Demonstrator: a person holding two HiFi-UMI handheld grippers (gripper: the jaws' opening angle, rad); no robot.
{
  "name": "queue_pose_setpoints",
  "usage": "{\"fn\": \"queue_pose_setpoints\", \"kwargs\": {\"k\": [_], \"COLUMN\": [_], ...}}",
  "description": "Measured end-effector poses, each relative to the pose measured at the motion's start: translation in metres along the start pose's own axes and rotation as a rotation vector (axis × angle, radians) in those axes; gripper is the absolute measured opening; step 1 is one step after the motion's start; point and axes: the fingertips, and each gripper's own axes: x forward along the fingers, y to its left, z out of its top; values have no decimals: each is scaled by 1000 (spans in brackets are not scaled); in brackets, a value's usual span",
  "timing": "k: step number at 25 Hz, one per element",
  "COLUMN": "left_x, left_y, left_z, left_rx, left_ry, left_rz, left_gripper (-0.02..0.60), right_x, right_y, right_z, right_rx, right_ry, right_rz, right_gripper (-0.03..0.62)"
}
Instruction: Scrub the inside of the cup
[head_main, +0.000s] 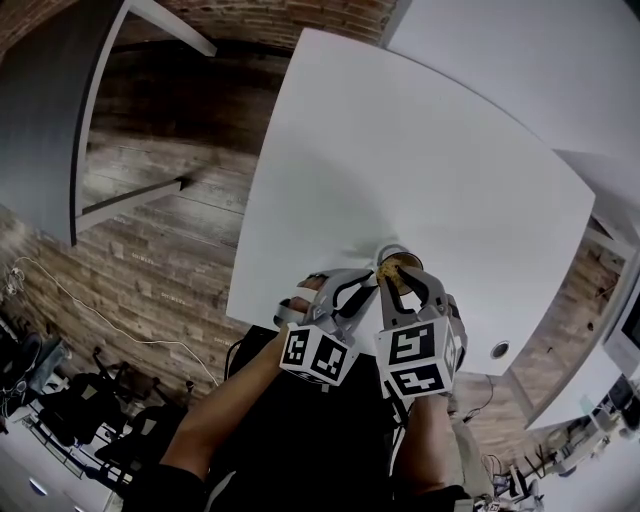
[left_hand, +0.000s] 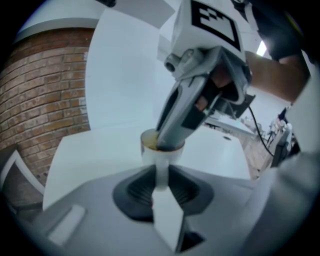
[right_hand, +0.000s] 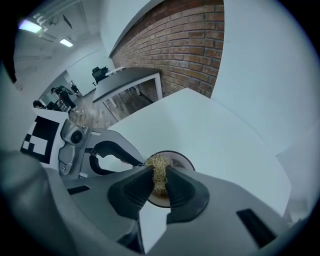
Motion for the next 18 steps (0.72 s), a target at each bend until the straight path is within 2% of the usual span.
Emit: {"fn": "queue_pose_setpoints", "kwargs": {"k": [7,13,18], "left_x": [0,1,1], "left_y": [-3,-3,-5], "left_z": [-2,1,1], "left_rx": [25,13,-3], "left_ry": [8,4,3], "left_rz": [-10,-21,-23], "left_gripper": [74,72,72], "right_x": [17,-18,4], "right_y": [-3,-3,-4], "right_z": [-8,8,0], "right_rx": [-31,-9,-14], "right_ry": [103,31,80], "right_rz": [-13,20,13], "right_gripper": [60,60,60]}}
